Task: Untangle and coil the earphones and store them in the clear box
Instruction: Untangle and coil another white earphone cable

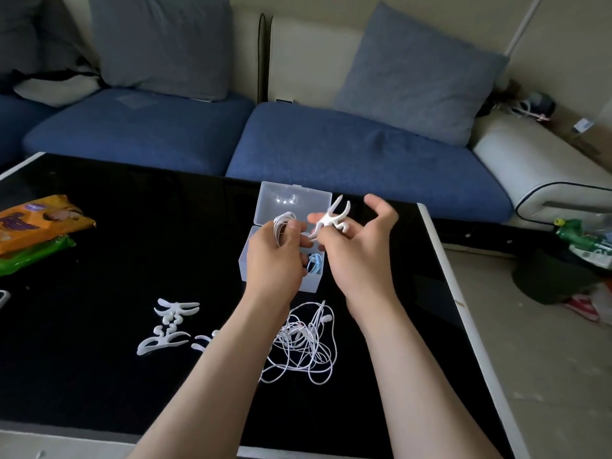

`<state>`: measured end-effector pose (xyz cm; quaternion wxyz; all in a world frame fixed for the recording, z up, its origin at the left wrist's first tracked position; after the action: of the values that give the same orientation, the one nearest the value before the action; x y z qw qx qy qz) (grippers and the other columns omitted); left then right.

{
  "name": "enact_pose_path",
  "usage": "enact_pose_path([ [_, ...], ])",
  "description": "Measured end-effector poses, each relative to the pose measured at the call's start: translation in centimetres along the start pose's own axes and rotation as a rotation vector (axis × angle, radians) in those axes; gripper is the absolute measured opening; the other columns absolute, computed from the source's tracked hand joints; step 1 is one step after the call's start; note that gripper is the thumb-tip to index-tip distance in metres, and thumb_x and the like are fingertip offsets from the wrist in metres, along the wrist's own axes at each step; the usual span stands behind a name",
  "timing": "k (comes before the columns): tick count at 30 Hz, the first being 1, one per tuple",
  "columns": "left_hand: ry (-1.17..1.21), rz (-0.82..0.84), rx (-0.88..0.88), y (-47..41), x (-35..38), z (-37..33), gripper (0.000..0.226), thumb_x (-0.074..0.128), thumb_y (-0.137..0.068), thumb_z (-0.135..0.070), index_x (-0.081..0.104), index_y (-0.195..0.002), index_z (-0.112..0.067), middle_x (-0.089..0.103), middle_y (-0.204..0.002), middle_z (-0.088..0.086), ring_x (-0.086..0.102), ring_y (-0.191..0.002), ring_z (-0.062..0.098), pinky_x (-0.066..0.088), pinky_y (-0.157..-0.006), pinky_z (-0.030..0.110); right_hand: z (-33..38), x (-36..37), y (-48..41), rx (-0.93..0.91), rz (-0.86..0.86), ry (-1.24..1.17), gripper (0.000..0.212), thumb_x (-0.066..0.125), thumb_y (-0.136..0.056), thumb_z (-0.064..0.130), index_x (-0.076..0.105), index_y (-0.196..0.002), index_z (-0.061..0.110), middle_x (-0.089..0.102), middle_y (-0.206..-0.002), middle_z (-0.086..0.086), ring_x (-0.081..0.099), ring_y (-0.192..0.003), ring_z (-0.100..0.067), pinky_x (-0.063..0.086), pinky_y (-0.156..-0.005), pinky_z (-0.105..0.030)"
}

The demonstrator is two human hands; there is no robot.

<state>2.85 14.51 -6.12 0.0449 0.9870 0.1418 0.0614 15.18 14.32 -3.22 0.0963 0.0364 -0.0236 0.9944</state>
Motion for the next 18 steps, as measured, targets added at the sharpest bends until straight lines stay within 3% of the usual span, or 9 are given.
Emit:
enact_pose_path([
  [2, 0.000, 0.007, 0.008, 0.1, 0.2, -0.2, 0.024, 0.050, -0.111, -0.022, 0.069, -0.105, -0.009, 0.072, -0.084, 0.003, 0.058, -0.052, 0.003, 0.050, -0.054, 0.024, 0.2, -0.4, -0.2, -0.029, -0.013, 0.017, 0.058, 0.061, -0.096, -0.006, 0.032, -0.138, 0.022, 0.077, -0.107, -0.007, 0.075, -0.079, -0.008, 0.060, -0.068, -0.021],
  [6, -0.002, 0.017, 0.015, 0.2, 0.5, -0.5, 0.024, 0.050, -0.111, -0.020, 0.070, -0.104, -0.008, 0.074, -0.080, 0.004, 0.057, -0.053, 0.004, 0.052, -0.053, 0.023, -0.5, -1.1, -0.5, -0.059, -0.005, 0.218, 0.042, 0.064, -0.091, 0.005, 0.058, -0.124, 0.031, 0.072, -0.112, -0.005, 0.076, -0.088, -0.019, 0.064, -0.078, -0.038],
  [9, -0.023, 0.012, 0.024, 0.1, 0.2, -0.5, 0.025, 0.052, -0.110, -0.021, 0.072, -0.103, -0.009, 0.079, -0.087, 0.008, 0.066, -0.060, 0.008, 0.054, -0.055, 0.021, -0.8, -1.3, -0.7, -0.047, 0.023, 0.240, 0.047, 0.061, -0.091, 0.003, 0.054, -0.123, 0.037, 0.070, -0.108, -0.009, 0.075, -0.085, -0.019, 0.062, -0.074, -0.032],
  [12, 0.000, 0.025, -0.002, 0.1, 0.0, -0.4, 0.023, 0.056, -0.109, -0.022, 0.075, -0.103, -0.009, 0.080, -0.084, 0.002, 0.075, -0.071, 0.010, 0.059, -0.063, 0.024, -0.3, -1.2, -1.1, -0.068, 0.101, 0.189, 0.042, 0.058, -0.093, -0.001, 0.054, -0.123, 0.029, 0.071, -0.102, -0.016, 0.070, -0.074, -0.017, 0.059, -0.069, -0.028],
  [18, 0.089, 0.037, -0.098, -0.1, -0.2, -0.2, 0.024, 0.060, -0.107, -0.023, 0.078, -0.105, -0.008, 0.076, -0.080, 0.001, 0.074, -0.072, 0.011, 0.065, -0.078, 0.032, -0.9, -0.8, -1.6, -0.016, 0.143, 0.227, 0.050, 0.075, -0.084, -0.001, 0.070, -0.125, 0.025, 0.079, -0.099, -0.002, 0.079, -0.082, -0.021, 0.067, -0.085, -0.045],
])
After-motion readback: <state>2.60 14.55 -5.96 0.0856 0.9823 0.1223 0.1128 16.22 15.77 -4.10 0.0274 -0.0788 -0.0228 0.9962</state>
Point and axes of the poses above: each hand's wrist, its own y-axis away from the middle knuckle, its own x-axis out of the palm, z = x × y, the point moved 4 cm from there along -y, towards the middle knuckle
